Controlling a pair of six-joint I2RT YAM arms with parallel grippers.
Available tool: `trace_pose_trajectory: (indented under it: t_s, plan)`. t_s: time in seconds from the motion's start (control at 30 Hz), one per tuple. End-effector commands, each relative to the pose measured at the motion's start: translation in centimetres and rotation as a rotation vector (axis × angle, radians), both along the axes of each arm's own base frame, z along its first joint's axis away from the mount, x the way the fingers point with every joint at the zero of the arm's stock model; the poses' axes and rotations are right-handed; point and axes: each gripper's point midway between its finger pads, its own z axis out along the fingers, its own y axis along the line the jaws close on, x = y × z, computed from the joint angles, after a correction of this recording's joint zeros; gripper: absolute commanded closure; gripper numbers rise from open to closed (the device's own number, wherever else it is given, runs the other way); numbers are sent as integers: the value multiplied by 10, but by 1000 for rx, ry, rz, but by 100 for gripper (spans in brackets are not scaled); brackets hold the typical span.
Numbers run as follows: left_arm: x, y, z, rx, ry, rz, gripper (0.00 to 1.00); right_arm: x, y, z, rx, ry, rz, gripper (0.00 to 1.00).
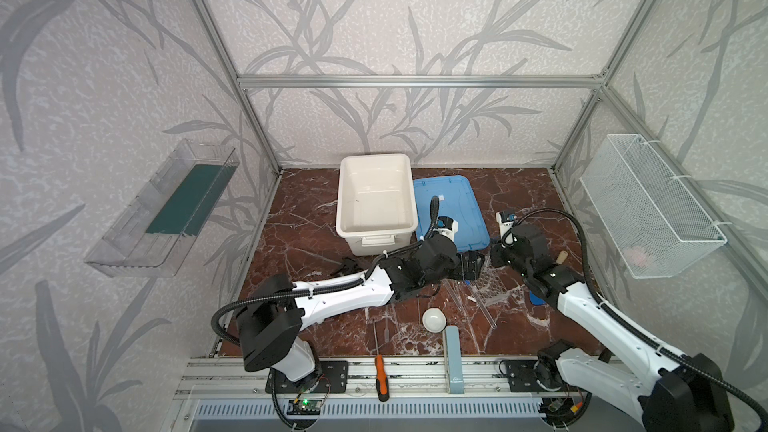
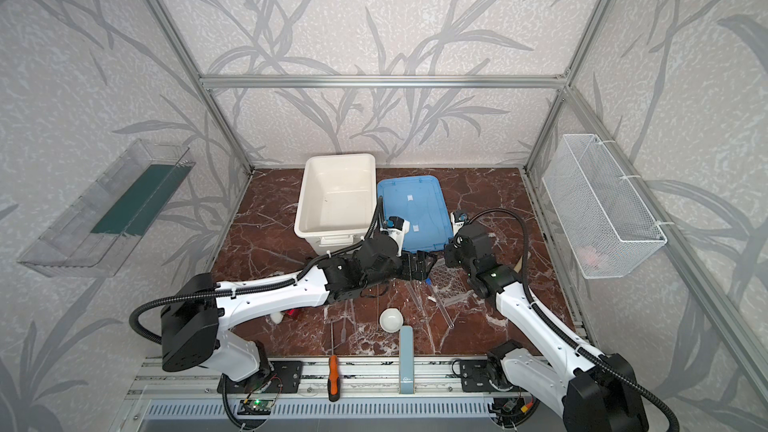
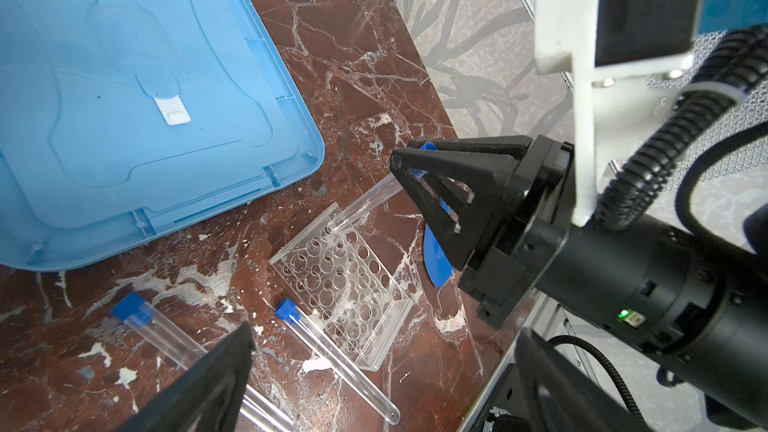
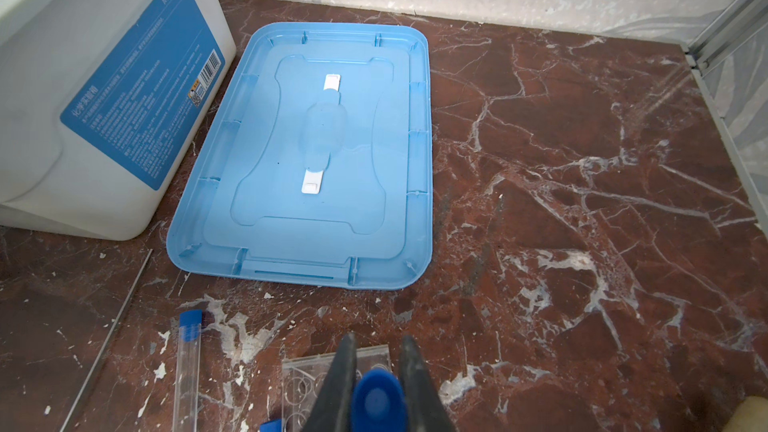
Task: Organize the chemistry lab equipment
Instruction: 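Lower the tube into the rack with right gripper while left gripper withdraws, then move the left gripper to a second blue-capped tube and grasp it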
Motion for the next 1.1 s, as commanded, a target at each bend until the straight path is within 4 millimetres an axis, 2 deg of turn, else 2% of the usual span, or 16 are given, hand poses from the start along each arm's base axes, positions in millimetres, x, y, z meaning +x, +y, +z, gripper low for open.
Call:
trace_pose_trajectory:
  t_s: [0.0, 0.17, 0.2, 0.23, 0.3, 0.33, 0.4, 0.57, 0.73, 0.87, 1.07]
  plan:
    - [5, 3, 3, 9, -27, 28, 1, -1, 0, 2, 1, -17, 0, 69]
    - [9, 13, -6, 71, -22, 72, 1, -4, -1, 11, 20, -40, -1, 56]
    - [9, 15, -8, 80, -19, 81, 1, -4, -1, 14, 26, -49, -4, 50]
    - [9, 17, -9, 86, -17, 88, 1, -5, -2, 16, 29, -55, -10, 41]
    - [10, 21, -11, 102, -16, 102, 1, -8, -12, 25, 26, -67, -57, 6]
    - [10, 23, -12, 111, -15, 111, 1, -10, -18, 31, 36, -76, -96, 0]
    - [11, 31, -16, 143, -2, 134, 1, -15, -24, 46, 54, -95, -129, 1]
    - [10, 40, -25, 241, 13, 139, 1, -26, -18, 79, 105, -91, -85, 1]
    - [4, 42, -53, 394, 83, 102, 1, -39, -4, 96, 188, -22, -10, 1]
    - [2, 40, -80, 472, 134, 85, 6, -52, 3, 96, 207, 44, 37, 1]
    - [2, 30, -112, 543, 206, 72, 17, -76, 7, 79, 224, 160, 79, 1]
